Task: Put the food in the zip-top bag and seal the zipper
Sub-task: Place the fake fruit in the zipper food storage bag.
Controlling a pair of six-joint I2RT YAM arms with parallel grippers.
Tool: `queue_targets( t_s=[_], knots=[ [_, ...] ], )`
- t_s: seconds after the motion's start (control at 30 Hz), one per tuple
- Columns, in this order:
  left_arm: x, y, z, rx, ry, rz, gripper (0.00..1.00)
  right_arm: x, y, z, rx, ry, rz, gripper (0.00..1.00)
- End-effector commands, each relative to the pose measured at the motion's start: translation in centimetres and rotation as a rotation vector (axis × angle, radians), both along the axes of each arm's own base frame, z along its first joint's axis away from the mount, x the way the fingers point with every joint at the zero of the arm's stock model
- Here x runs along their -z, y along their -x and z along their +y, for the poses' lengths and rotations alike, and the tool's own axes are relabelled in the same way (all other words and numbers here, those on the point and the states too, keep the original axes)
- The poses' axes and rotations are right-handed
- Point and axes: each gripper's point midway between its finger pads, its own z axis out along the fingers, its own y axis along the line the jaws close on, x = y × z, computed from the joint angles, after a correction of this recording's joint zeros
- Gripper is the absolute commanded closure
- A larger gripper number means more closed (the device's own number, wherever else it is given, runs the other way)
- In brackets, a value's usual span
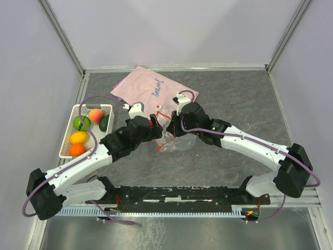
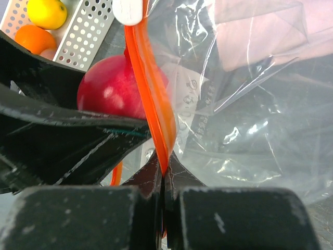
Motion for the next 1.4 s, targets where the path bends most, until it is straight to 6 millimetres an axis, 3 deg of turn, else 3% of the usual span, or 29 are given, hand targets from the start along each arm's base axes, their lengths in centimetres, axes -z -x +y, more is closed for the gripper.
queue_targets(
  t_s=[0.0,0.4,0.63,0.77,0.87,1.13,1.37],
  knots=[
    [-3.3,0.0,-2.0,0.090,0.094,-0.060,0.33,-2.8,-0.1,0.8,-0.004,-0.096,-0.048,0.98],
    [-2.6,0.2,-3.1,0.104,0.118,-0.040,0.27,-3.1,0.2,1.7,-0.024,-0.138,-0.029,0.98],
    [-0.4,-0.9,0.1,-0.055,-0.087,-0.040,0.26,-3.5,0.6,2.0,-0.044,-0.161,-0.013,0.98],
    [-0.2,-1.2,2.4,-0.131,-0.190,-0.048,0.26,-3.3,0.4,0.9,-0.011,-0.118,-0.027,0.98],
    [-0.6,-1.0,3.0,-0.140,-0.203,-0.050,0.26,-2.9,0.1,0.1,0.019,-0.074,-0.037,0.98],
    [-3.0,-0.1,-0.5,-0.006,0.009,-0.079,0.22,-3.5,0.1,0.3,0.005,-0.093,-0.050,0.98],
    [-2.4,-0.1,-2.3,0.043,0.051,-0.050,0.16,-3.5,0.3,1.1,-0.016,-0.126,-0.032,0.98]
  ],
)
